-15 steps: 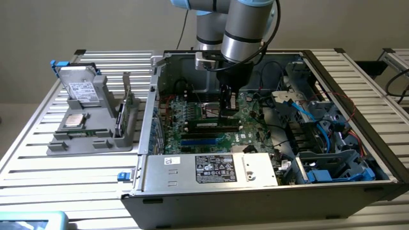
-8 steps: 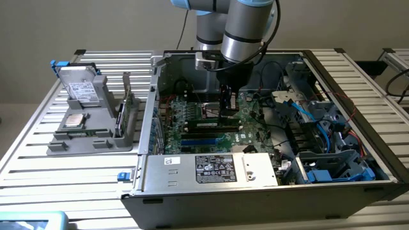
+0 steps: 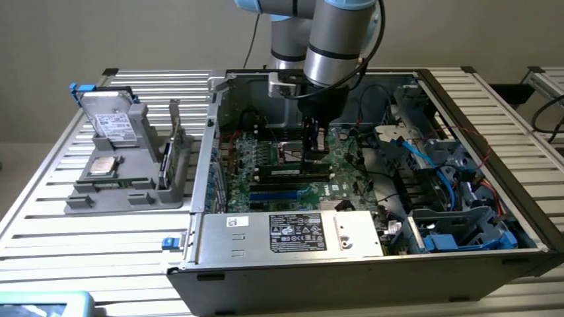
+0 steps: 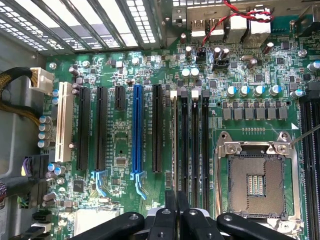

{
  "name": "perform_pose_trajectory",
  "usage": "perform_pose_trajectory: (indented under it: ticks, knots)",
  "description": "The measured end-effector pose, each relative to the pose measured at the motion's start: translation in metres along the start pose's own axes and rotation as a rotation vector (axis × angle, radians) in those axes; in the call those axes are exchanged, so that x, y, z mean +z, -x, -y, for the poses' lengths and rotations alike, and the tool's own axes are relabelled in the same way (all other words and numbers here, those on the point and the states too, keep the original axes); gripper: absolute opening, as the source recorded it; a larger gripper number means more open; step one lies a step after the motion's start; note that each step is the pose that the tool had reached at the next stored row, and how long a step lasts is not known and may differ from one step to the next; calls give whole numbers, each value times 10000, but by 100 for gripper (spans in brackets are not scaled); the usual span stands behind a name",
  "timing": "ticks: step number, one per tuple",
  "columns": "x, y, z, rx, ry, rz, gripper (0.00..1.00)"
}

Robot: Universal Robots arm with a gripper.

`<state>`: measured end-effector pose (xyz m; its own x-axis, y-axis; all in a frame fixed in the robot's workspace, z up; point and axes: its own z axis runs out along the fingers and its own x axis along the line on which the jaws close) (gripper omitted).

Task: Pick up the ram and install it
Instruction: 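Insert the ram into the slot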

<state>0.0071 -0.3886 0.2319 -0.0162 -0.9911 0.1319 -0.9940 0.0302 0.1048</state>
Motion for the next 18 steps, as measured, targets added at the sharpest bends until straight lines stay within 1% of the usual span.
perform_pose_trajectory:
  ticks: [5,7,18]
  knots:
    - [7,1,-3,1,-12,3,12]
    - [24,3,-3,3,-22,4,12]
    - [44,6,-2,4,-29,3,12]
